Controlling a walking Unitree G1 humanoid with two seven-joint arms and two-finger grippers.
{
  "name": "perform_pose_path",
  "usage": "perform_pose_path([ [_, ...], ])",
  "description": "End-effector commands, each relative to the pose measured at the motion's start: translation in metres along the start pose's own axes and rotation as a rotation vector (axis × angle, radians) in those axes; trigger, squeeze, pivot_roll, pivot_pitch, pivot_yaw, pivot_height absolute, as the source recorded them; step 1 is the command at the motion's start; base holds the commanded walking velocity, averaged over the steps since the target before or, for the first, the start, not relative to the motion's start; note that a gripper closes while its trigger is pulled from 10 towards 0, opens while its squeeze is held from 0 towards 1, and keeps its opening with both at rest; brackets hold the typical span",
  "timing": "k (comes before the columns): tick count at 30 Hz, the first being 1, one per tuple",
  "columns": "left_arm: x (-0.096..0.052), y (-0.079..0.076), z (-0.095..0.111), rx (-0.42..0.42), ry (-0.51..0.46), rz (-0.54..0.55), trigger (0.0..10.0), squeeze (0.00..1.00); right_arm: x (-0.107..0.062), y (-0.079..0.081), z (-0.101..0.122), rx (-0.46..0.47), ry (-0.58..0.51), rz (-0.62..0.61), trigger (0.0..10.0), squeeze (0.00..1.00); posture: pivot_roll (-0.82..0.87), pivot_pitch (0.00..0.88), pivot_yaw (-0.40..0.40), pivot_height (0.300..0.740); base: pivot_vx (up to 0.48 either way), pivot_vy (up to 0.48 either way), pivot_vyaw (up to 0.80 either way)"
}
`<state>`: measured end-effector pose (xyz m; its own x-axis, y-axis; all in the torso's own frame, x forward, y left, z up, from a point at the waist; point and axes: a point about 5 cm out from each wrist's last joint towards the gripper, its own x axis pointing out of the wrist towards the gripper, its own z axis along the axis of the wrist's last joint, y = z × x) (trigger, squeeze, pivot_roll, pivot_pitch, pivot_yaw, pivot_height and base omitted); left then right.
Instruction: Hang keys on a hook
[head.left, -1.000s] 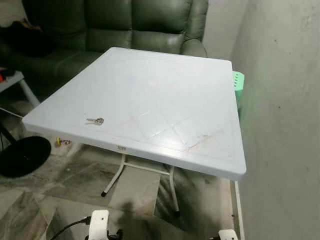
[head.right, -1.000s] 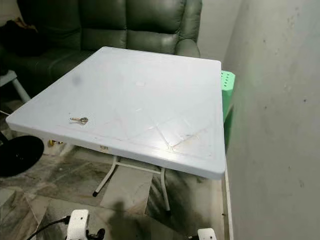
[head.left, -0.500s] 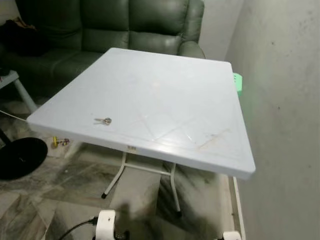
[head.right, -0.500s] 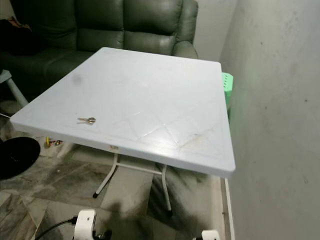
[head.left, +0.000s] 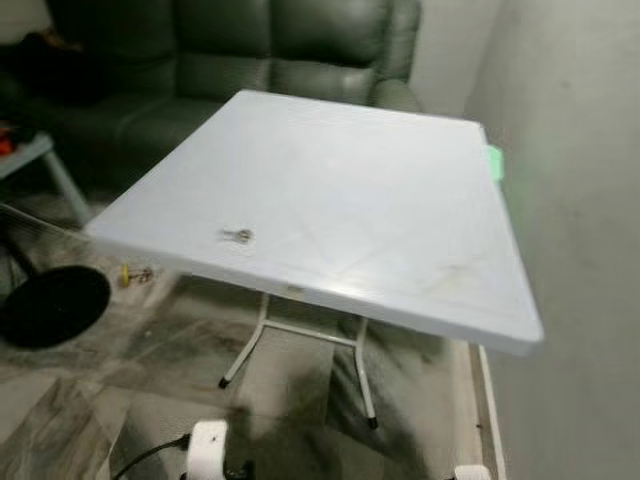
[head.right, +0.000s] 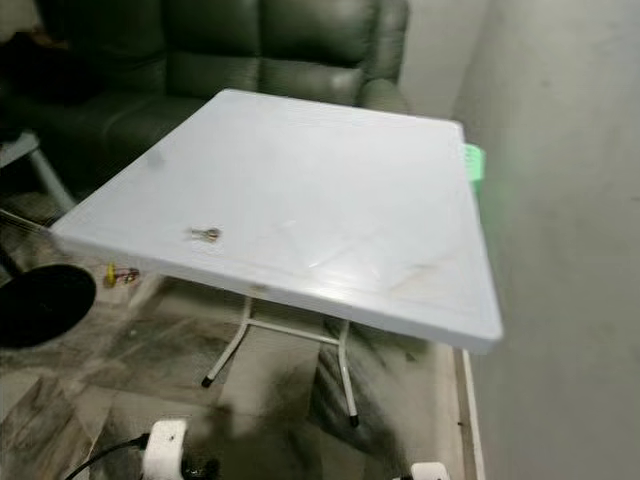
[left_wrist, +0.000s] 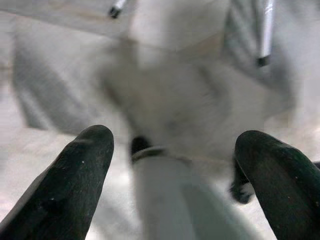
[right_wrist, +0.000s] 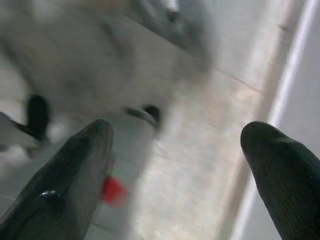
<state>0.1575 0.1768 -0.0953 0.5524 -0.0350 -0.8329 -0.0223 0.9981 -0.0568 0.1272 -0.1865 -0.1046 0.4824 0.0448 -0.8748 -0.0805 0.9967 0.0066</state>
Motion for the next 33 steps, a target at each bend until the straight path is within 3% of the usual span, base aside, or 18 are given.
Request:
perform_pose_path([
  [1, 0.0027, -0.0102, 0.0079, -0.002, -0.023, -0.028, 10.0, 0.0, -0.0028, -0.0046, -0.0107, 0.001, 0.04, -0.01, 10.0, 0.0, -0.03, 0.0, -0.044, 0.715, 0.0, 0.405, 0.0],
  [33, 0.0026, -0.0108, 0.0071, -0.013, -0.022, -0.025, 10.0, 0.0, -0.0052, -0.0069, -0.0204, 0.009, 0.076, -0.023, 10.0, 0.0, -0.02, 0.0, -0.051, 0.715, 0.0, 0.404, 0.0],
])
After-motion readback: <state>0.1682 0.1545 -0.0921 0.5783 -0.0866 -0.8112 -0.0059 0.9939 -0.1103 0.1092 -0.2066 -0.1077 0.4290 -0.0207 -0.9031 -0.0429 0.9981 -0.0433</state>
